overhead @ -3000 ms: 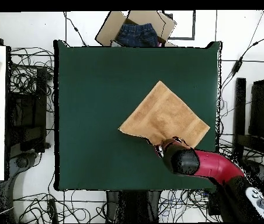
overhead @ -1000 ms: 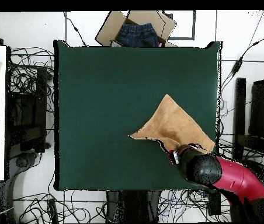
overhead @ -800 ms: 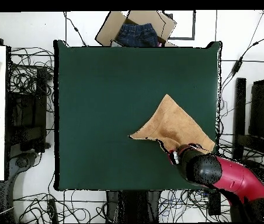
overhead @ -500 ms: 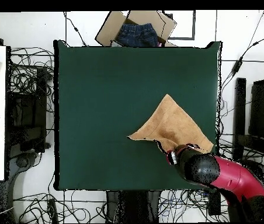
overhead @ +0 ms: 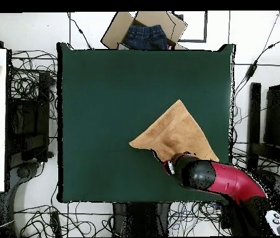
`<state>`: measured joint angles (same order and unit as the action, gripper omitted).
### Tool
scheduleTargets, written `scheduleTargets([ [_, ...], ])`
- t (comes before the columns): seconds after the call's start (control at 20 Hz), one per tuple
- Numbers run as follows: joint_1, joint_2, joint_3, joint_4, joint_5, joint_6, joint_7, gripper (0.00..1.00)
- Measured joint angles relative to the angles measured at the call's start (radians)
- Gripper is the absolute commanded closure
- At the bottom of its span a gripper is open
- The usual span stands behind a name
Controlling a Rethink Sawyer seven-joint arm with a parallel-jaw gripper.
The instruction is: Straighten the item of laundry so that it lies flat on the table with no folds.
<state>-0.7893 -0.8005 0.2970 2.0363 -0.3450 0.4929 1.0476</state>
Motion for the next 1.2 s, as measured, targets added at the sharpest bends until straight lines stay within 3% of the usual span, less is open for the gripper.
scheduleTargets([
  [0.75,0.015,0.072,0.0,0.003,0.046,-0.001,0.001,1.0],
  [1.2,0.016,0.122,0.0,0.086,0.103,-0.084,0.001,1.0],
])
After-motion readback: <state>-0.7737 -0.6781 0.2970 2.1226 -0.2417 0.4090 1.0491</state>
